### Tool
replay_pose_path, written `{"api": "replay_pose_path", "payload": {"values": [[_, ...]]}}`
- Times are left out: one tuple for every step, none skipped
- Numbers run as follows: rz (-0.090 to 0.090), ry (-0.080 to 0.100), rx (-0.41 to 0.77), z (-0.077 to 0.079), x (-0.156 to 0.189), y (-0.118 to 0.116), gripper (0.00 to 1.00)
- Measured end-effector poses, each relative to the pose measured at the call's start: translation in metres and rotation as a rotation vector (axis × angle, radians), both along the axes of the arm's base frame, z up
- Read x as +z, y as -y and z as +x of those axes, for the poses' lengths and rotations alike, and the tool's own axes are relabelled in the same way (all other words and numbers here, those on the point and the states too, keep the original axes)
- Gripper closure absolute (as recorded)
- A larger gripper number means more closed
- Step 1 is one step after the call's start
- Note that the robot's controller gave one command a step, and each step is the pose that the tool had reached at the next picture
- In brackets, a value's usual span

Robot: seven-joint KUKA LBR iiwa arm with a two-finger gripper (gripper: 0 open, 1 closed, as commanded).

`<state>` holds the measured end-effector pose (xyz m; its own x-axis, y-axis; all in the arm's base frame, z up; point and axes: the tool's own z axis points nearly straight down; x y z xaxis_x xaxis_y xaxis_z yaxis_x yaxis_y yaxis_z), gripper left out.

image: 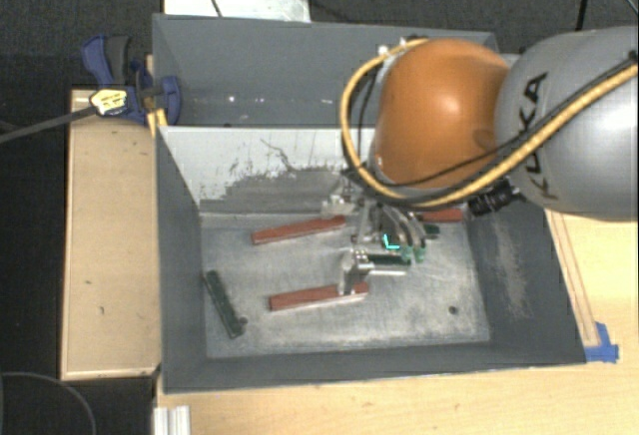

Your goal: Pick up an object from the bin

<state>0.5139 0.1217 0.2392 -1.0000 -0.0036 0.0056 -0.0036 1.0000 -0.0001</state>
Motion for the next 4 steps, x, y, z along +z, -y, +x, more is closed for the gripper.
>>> {"api": "replay_pose_path", "payload": {"values": [[0.001,0.008,-0.005,0.002,0.004,0.001,0.0],[0.002,0.012,0.001,-0.008,-0.064,0.011,0.0],[0.0,0.003,0.021,-0.014,-0.103,0.019,0.0],[0.002,0.011,0.004,-0.011,-0.092,0.021,0.0]]}}
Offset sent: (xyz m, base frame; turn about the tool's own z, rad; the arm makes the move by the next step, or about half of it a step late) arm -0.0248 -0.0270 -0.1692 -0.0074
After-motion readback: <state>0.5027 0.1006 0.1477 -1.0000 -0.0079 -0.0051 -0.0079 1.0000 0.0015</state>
